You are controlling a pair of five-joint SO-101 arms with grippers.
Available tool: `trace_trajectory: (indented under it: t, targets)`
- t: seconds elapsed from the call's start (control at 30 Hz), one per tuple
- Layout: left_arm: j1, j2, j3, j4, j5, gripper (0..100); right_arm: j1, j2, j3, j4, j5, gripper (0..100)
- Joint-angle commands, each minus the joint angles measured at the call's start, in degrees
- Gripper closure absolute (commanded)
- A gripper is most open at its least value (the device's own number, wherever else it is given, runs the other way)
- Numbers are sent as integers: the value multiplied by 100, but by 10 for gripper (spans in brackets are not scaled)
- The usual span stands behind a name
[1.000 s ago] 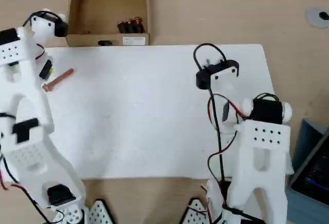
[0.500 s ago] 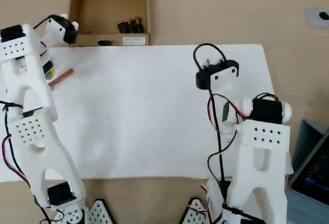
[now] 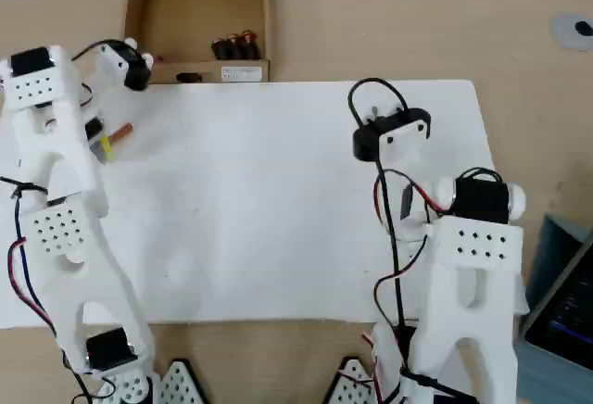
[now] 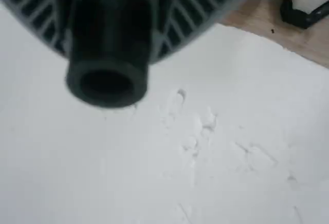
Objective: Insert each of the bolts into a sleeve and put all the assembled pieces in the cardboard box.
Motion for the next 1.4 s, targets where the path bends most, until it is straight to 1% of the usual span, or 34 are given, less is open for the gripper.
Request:
trace_trajectory:
  t: [0.0,0.3,0.37,0.5,0.6,0.77,0.87,0.93,1.03,1.1,1.17,1.37]
  targets:
    - [70,84,-299,53,-123,849,40,-154,-4,26,-53,988]
    - [35,866,-1284,53,-88,852,40,-154,-4,26,-53,988]
    - [35,1033,-1380,53,-88,881,40,-154,-4,26,-53,988]
    - [35,1244,-1371,62,-88,1000,40,-154,-4,26,-53,988]
    - [18,1297,-1345,79,-62,998,31,-154,-4,26,-53,988]
    - [62,1262,-1512,88,475,998,31,-154,-4,9,-53,988]
    - [70,1262,-1881,158,1081,998,31,-154,-4,9,-53,988]
    - [79,1262,-2233,273,1723,998,31,-154,-4,18,-53,988]
    - [114,1253,-2760,273,3270,998,31,-154,-4,26,-53,988]
    - [114,1130,-3042,273,4149,998,31,-154,-4,26,-53,988]
    - [105,980,-3095,273,4677,998,4,-154,-4,26,-53,988]
    - [79,813,-3086,273,5916,999,-347,-189,-4,35,-53,988]
